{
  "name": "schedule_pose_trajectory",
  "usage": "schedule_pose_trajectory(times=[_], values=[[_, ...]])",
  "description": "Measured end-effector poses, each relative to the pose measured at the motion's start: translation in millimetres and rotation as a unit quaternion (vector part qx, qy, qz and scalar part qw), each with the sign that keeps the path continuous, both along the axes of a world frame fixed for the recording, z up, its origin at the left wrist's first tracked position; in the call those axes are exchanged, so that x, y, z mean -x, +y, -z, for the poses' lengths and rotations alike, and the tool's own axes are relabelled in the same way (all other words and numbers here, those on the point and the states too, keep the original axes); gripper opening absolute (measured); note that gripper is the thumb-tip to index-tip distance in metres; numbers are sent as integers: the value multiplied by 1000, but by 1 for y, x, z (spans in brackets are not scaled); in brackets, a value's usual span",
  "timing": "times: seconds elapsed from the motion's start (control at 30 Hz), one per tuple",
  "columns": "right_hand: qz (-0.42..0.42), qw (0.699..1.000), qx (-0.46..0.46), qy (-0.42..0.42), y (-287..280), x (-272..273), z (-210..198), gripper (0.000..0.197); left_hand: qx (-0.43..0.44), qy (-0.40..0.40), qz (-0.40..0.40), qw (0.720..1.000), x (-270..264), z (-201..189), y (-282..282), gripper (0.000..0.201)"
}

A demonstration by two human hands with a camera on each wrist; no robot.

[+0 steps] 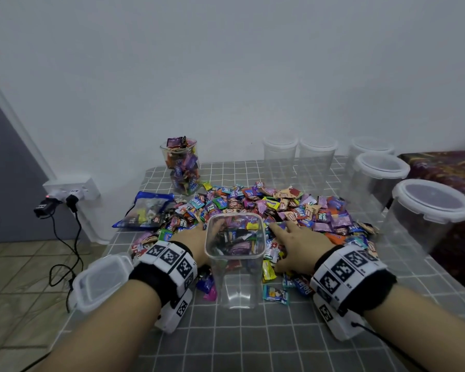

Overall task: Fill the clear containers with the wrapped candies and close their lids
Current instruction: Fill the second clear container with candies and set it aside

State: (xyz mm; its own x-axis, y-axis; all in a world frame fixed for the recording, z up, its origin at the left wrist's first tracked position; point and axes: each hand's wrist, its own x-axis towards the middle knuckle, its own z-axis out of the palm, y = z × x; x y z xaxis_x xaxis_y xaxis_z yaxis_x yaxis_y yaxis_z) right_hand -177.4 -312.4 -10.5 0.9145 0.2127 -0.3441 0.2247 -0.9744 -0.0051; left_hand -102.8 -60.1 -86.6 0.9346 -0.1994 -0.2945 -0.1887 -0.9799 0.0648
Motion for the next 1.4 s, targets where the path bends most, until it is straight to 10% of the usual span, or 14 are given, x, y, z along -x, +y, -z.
schedule_pose_trajectory(times=[0.27,0.8,1.4], values=[[-10,999,-11,-29,2,0,0,59,-15,-29,-18,999,41,-54,-23,27],[1,991,-81,-103,-3,5,-6,10,30,-194,-39,980,62,-68,-26,24],[-7,916,-287,-281,6,21,-58,9,104,-246,-59,962,70,-75,-30,18]])
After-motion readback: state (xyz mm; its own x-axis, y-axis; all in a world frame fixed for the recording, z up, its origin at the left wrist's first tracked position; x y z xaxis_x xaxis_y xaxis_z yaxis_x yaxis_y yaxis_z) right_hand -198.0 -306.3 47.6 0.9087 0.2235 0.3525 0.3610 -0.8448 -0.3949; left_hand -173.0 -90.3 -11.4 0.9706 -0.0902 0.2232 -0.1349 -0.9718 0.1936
